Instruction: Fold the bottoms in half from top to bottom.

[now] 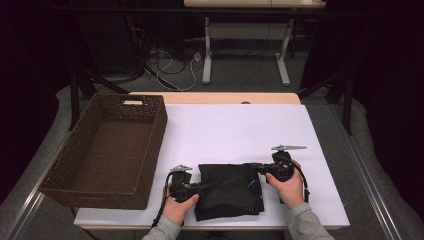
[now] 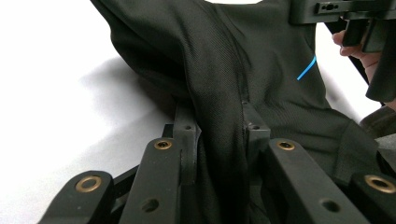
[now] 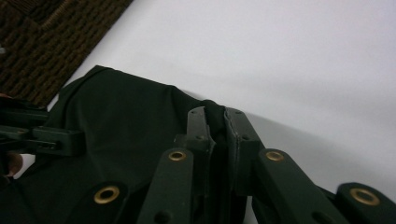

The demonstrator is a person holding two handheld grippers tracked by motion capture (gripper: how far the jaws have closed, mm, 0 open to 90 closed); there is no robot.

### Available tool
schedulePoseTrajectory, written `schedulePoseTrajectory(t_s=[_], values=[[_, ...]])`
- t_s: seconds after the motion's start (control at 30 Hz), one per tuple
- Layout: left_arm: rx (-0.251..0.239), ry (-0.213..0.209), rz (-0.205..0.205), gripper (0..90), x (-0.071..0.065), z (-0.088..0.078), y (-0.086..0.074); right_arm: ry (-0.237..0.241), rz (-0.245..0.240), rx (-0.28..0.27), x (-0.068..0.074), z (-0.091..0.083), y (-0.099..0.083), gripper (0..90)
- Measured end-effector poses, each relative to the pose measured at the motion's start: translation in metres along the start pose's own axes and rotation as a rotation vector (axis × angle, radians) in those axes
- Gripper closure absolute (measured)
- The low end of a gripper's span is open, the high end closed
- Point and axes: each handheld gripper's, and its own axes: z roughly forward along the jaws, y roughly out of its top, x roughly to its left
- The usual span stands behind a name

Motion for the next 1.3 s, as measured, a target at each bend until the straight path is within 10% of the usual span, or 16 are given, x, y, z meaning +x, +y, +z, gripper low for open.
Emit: schedulePoseTrajectory(t_s=[1.3], values=[[-0.051,0.020,0.064,73.5,-0.008,-0.033,0.019,0.050,-0.077,-0.116,0.037,-0.022,0.012,81.1]])
